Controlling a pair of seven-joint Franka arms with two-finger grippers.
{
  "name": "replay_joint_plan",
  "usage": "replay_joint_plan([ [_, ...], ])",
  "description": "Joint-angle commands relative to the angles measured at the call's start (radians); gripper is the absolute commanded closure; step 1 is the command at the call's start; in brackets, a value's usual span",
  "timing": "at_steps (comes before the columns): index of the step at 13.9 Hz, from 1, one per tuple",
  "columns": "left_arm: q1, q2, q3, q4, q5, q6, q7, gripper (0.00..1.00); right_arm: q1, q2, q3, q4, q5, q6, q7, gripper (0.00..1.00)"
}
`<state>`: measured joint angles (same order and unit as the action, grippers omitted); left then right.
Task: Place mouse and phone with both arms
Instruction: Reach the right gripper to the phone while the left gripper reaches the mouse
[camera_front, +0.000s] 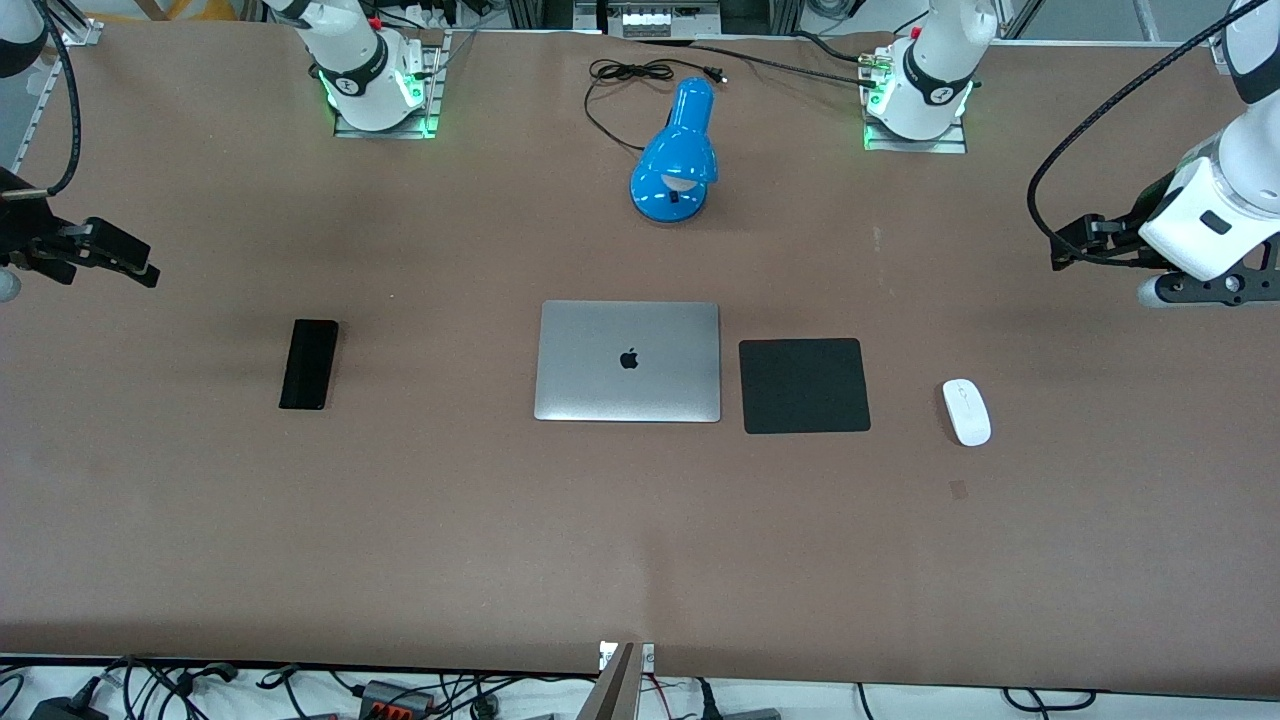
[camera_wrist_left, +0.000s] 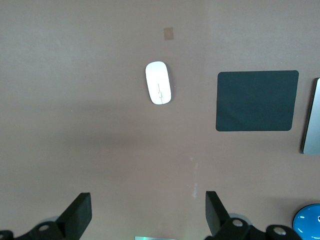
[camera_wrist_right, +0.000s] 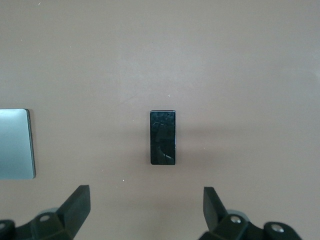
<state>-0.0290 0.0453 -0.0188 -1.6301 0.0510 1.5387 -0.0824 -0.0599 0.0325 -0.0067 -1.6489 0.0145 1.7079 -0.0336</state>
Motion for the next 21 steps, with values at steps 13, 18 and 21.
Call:
replay_joint_plan([
  [13, -0.002, 0.151, 0.014, -0.043, -0.026, 0.168, 0.007, 0.00, -0.020, 0.177, 0.005, -0.035, -0.050, 0.055, 0.014, 0.00],
  [18, 0.014, 0.244, 0.014, -0.204, -0.025, 0.496, 0.013, 0.00, -0.012, 0.273, 0.005, -0.234, -0.053, 0.324, 0.052, 0.00],
  [21, 0.030, 0.358, 0.013, -0.214, -0.026, 0.638, 0.036, 0.00, -0.014, 0.312, 0.005, -0.373, -0.053, 0.501, 0.054, 0.00],
])
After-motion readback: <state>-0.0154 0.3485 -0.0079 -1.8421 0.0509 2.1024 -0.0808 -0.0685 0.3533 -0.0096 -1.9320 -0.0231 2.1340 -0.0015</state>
